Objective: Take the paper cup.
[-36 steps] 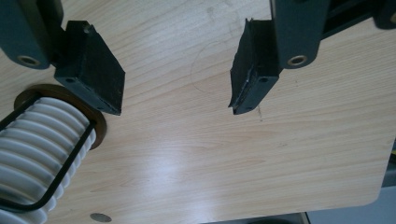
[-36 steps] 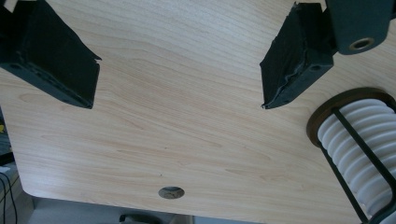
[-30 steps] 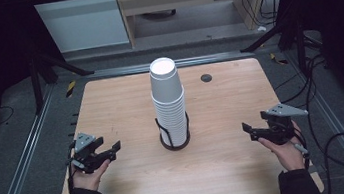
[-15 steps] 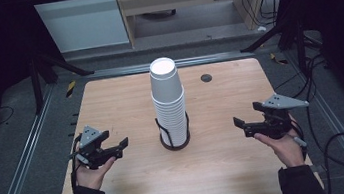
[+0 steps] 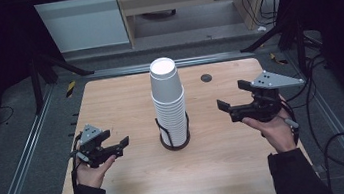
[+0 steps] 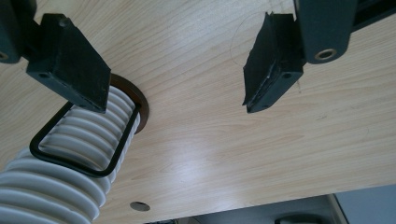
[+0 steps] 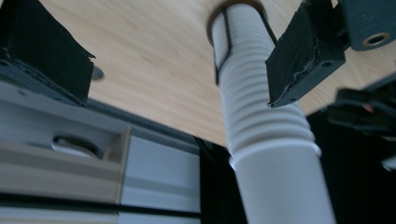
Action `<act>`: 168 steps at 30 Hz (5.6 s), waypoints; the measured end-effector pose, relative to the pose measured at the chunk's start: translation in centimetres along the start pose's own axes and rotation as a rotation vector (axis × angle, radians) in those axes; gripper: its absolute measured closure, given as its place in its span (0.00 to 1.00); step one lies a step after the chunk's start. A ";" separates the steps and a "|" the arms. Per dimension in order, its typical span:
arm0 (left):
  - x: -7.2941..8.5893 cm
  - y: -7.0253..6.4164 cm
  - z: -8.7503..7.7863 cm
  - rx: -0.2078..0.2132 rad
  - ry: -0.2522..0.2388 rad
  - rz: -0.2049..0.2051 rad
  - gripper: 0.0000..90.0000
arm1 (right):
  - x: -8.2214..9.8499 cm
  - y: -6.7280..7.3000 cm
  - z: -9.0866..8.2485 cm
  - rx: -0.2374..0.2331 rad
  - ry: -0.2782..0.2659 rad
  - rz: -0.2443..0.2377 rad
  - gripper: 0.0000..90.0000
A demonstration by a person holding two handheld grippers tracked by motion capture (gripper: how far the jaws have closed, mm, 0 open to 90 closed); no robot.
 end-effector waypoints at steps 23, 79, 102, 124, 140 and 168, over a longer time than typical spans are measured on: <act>0.4 0.2 0.4 0.015 0.020 -0.010 0.25 | -7.3 5.8 5.0 -0.111 -0.055 -0.088 0.07; 0.6 0.4 0.2 0.025 0.027 -0.019 0.25 | -10.3 7.6 9.3 -0.119 -0.051 -0.108 0.18; 0.5 0.4 -0.2 0.033 0.018 -0.022 0.25 | -15.3 7.0 4.5 -0.081 -0.151 -0.149 0.18; 0.2 -0.5 -0.1 0.060 0.035 0.017 0.25 | -9.1 2.7 -0.6 -0.055 -0.066 -0.217 0.18; -0.6 -1.8 0.5 0.089 0.055 0.064 0.25 | -1.2 0.7 -0.5 -0.126 0.013 -0.211 0.18; -1.2 -4.8 0.8 0.203 0.075 0.185 0.28 | 5.8 3.2 4.5 -0.363 0.198 -0.349 0.18</act>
Point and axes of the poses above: each handheld gripper's, and its own axes: z roughly forward along the jaws, x roughly out of its underside, y roughly to its left, the point moved 1 cm from there along z, roughly forward along the jaws, and after that the axes turned 14 degrees about y, right-handed, at the moved point
